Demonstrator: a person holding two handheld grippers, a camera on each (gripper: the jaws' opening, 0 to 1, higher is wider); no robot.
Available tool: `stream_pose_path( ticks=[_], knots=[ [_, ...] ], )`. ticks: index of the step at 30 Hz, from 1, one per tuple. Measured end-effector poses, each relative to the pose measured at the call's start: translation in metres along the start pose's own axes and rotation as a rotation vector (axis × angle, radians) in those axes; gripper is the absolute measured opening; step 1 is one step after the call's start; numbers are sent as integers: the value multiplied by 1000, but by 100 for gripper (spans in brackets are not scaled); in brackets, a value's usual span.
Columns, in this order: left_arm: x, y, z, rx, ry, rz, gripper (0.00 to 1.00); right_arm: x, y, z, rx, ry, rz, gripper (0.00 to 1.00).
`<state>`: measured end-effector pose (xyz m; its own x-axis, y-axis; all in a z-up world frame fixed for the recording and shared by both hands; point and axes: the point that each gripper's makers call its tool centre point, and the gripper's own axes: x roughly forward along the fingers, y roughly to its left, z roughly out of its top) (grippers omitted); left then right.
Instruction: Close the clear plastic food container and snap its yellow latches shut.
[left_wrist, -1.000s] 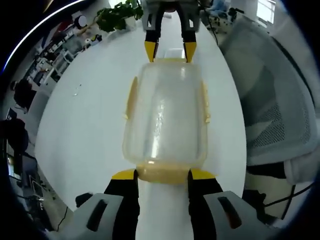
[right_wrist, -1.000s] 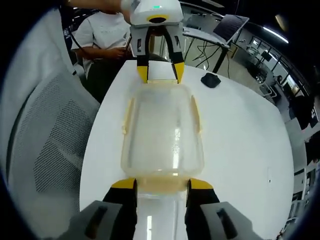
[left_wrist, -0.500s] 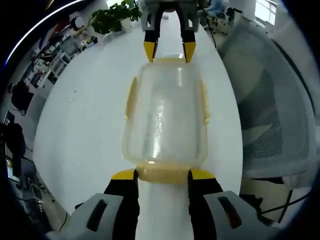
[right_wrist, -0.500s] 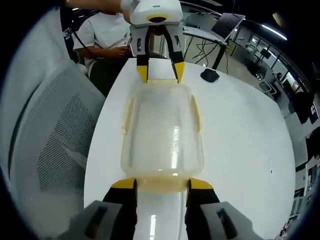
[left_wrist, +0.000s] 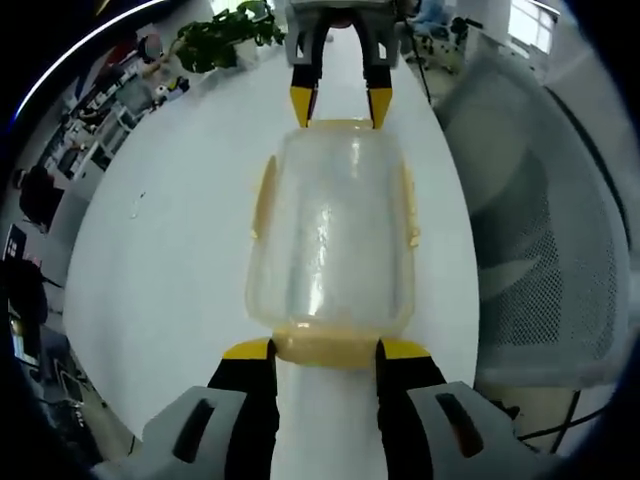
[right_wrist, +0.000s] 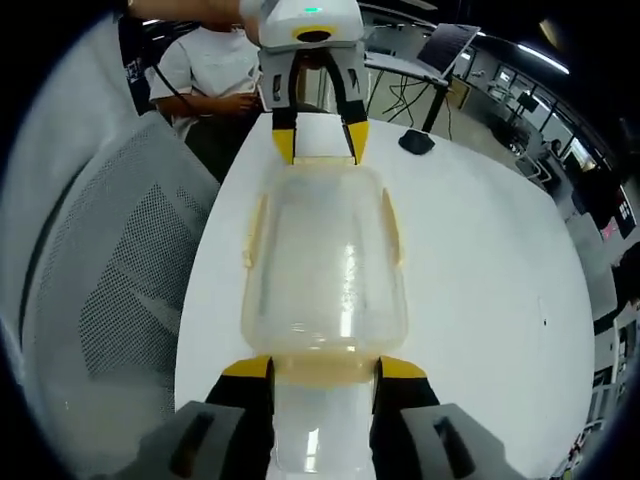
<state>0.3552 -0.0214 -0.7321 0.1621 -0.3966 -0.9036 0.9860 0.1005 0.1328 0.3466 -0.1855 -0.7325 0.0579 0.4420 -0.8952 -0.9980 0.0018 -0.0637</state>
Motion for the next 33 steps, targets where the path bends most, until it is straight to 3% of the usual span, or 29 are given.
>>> stream_pose_path(
  ticks=[33],
  knots=[
    [16,-12,50,-5,-28,-10,36,-25,6,-46,3,-6,8,34]
  ],
)
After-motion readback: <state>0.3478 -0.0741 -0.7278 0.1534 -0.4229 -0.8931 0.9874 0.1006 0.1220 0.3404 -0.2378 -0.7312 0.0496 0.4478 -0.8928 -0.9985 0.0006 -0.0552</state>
